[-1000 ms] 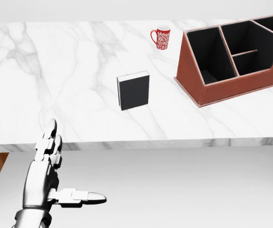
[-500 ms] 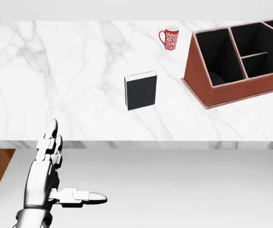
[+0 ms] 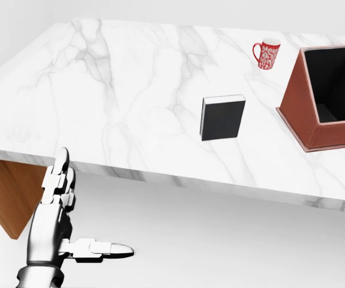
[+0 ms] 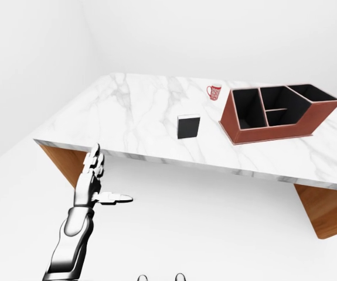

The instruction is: Pick up the book and place it in the left compartment of the caddy.

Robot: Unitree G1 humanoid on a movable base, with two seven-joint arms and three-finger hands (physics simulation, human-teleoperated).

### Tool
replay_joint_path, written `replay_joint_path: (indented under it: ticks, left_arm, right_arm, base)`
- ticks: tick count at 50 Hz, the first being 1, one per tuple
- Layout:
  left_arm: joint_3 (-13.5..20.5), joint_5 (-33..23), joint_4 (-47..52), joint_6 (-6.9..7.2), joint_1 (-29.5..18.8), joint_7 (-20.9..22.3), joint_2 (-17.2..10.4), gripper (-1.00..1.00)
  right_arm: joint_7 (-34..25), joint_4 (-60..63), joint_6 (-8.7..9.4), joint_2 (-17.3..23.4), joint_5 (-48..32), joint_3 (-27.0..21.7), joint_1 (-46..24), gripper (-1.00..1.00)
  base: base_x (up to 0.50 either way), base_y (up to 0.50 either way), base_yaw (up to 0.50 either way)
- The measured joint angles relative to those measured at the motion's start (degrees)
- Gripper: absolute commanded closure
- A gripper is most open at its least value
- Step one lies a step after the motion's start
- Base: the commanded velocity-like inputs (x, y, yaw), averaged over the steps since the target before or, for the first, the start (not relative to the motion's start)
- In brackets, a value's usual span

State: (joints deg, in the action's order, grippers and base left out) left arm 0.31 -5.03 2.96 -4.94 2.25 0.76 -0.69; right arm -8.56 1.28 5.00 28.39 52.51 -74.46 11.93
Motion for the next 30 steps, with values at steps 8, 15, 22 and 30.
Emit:
replay_joint_path:
  ticks: [8, 15, 22, 30]
  left_arm:
    - [0.24, 0.09, 0.23, -0.06, 0.09, -0.16, -0.03, -1.0]
    - [0.37, 0.45, 0.46, -0.06, 0.18, -0.12, -0.02, -1.0]
    - [0.36, 0.66, 0.48, -0.06, 0.26, -0.01, -0.01, -1.0]
    - [0.32, 0.56, 0.11, -0.06, 0.23, -0.07, -0.03, -1.0]
  right_arm:
    - [0.06, 0.23, 0.0, -0.02, 0.22, -0.15, 0.04, -1.0]
    - [-0.02, 0.15, 0.0, 0.0, 0.23, -0.14, -0.01, -1.0]
    - [-0.06, 0.13, 0.0, 0.04, 0.26, -0.17, -0.03, -1.0]
    - [-0.07, 0.0, 0.0, 0.07, 0.15, -0.13, -0.05, -1.0]
  base:
    - [0.0, 0.0, 0.29]
    - [0.0, 0.0, 0.29]
    - [0.0, 0.0, 0.29]
    - [0.0, 0.0, 0.27]
